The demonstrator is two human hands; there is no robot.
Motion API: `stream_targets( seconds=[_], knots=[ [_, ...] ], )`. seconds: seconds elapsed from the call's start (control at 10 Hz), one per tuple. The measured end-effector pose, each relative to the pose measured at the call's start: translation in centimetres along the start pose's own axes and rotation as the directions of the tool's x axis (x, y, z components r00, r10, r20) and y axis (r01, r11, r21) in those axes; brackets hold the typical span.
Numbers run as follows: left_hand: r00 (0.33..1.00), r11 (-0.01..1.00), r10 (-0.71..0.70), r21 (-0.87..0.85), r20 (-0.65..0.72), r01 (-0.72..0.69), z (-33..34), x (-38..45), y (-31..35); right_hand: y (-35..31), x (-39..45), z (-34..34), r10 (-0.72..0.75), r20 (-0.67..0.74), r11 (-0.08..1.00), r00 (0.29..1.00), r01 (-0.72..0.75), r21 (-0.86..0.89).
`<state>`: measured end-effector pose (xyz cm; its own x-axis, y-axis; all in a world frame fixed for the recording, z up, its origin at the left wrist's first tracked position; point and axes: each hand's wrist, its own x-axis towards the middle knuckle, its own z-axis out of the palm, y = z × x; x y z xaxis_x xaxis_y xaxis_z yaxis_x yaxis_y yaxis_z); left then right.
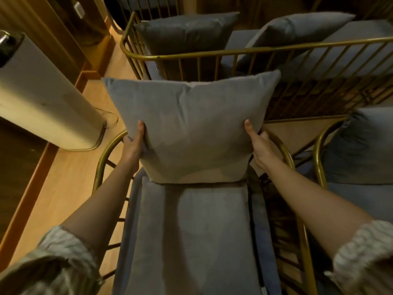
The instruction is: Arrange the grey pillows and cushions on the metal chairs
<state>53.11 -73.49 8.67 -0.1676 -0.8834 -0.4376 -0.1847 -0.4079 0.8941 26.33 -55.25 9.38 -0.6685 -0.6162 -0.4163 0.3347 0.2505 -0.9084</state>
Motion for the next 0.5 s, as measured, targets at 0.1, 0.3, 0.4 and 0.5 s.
stream_targets(
  seconds=[0.1, 0.3, 0.4, 0.5],
  knots=[
    [0.999, 0.998, -0.049, 0.037, -0.02, 0.05, 0.4, 0.4, -1.8, 1.8, 0.1, 0.1, 0.049, -0.029, 0.998, 0.998, -0.05, -0.042],
    [0.99, 0.99, -0.124, 0.061, -0.064, 0.128, 1.1, 0.8, -2.2, 3.6, 0.3, -0.3, 0.113, -0.043, 0.982, 0.993, -0.118, -0.149],
    [0.985, 0.987, -0.149, 0.047, -0.088, 0.153, 1.3, -0.1, -1.6, 3.8, -0.3, -0.9, 0.175, -0.045, 0.971, 0.983, -0.18, -0.154],
    [0.987, 0.985, -0.133, 0.102, -0.087, 0.142, 0.6, -2.3, -2.7, 3.9, -2.1, -1.3, 0.184, -0.021, 0.956, 0.983, -0.183, -0.227]
  ],
)
